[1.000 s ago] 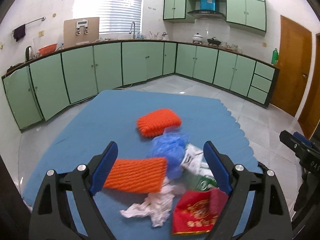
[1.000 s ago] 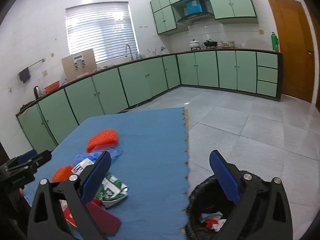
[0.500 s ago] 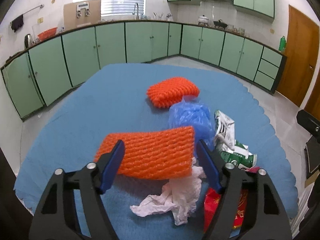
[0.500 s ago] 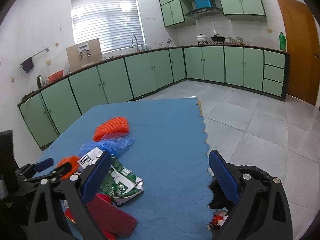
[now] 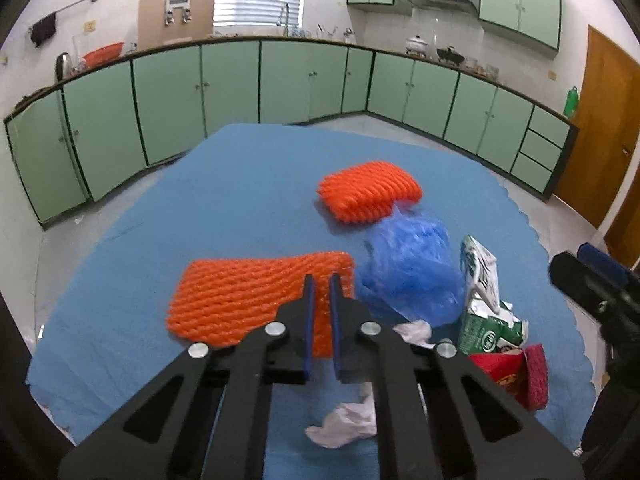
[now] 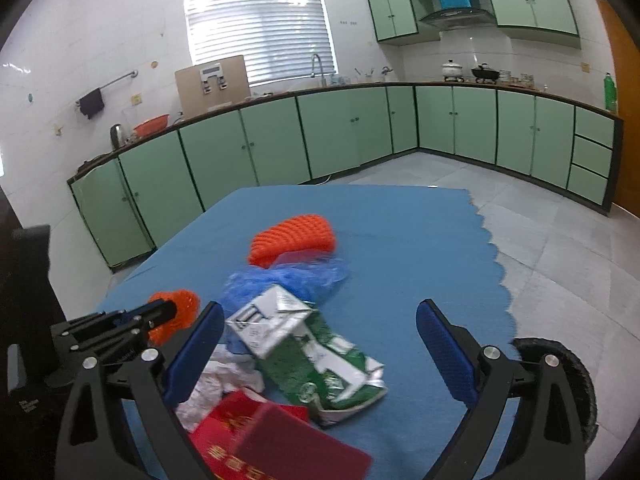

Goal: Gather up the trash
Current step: 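Grasp the green-and-white paper packet with the right tool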

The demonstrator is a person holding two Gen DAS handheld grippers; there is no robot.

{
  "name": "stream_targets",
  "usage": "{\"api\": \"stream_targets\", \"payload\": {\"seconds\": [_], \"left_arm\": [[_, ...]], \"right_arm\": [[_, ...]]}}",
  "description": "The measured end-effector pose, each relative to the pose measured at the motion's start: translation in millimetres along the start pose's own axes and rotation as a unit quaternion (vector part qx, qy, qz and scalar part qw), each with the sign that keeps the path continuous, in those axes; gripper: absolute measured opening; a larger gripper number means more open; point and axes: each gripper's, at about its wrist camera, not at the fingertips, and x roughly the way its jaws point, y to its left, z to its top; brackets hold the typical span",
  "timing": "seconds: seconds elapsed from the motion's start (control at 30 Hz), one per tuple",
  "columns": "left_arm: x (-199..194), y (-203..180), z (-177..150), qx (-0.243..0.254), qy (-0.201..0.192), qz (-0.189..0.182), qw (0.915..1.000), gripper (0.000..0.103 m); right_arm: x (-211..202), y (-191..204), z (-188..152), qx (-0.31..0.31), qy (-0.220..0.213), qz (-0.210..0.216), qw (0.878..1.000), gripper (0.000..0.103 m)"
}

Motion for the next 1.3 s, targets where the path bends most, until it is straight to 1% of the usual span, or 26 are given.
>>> {"api": "stream_targets", "payload": {"seconds": [0.13,0.23,0.5,0.6,0.63,0.67,0.7,0.73,0.77,0.8,0.93,1.03,1.23,1.3], "left_arm": [[-3.5,9.0,2.8,-0.005,-0.005,0.008,0.9999,0.005],[-4.0,13.9,5.6,-0.006,-0.005,0.011,0.9999,0.005],[-2.3,17.9,5.9,-0.009,-0.002,0.005,0.9999,0.005],[-1.4,18.6,7.0,-0.009,-0.004,0.002,0.9999,0.005],[-0.9,20.7,6.6,-0.009,-0.004,0.001,0.9999,0.005],[-0.7,20.6,6.5,-0.010,-0.005,0.000,0.9999,0.005],[-0.6,20.2,6.0,-0.010,-0.005,0.000,0.9999,0.005],[-0.1,20.3,6.4,-0.011,-0.005,0.000,0.9999,0.005],[0.2,19.8,5.4,-0.011,-0.005,0.000,0.9999,0.005],[0.5,19.3,5.1,-0.011,-0.004,0.000,0.9999,0.005],[-0.5,17.1,4.9,-0.009,-0.006,0.001,0.9999,0.005],[-2.4,15.3,6.2,-0.008,-0.010,0.002,0.9999,0.005],[-8.7,11.4,13.3,-0.006,-0.023,0.000,0.9997,0.005],[-11.5,7.6,16.1,-0.004,-0.028,-0.001,0.9996,0.005]], "right_arm": [[12.8,13.3,0.3,-0.002,0.011,-0.008,1.000,0.094],[21.8,19.6,-2.3,-0.004,0.023,-0.010,1.000,0.091],[40.3,33.7,-9.0,-0.027,0.061,-0.021,0.998,0.084],[47.7,30.4,-11.1,-0.024,0.079,-0.019,0.996,0.075],[49.5,28.7,-11.7,-0.024,0.084,-0.019,0.996,0.071],[52.0,27.1,-12.2,-0.022,0.092,-0.012,0.995,0.064],[53.3,26.0,-12.4,-0.020,0.096,-0.005,0.995,0.060],[53.9,25.4,-12.4,-0.019,0.100,0.002,0.995,0.053],[53.2,25.3,-12.4,-0.021,0.101,0.008,0.995,0.047],[52.7,25.6,-12.5,-0.023,0.099,0.009,0.995,0.045],[47.9,21.4,-12.1,-0.023,0.089,0.017,0.996,0.030],[43.1,15.4,-7.9,-0.022,0.078,0.022,0.996,0.027],[29.2,4.6,0.4,-0.021,0.051,0.023,0.998,0.026],[24.6,1.3,3.0,-0.016,0.046,0.030,0.998,0.025]]}}
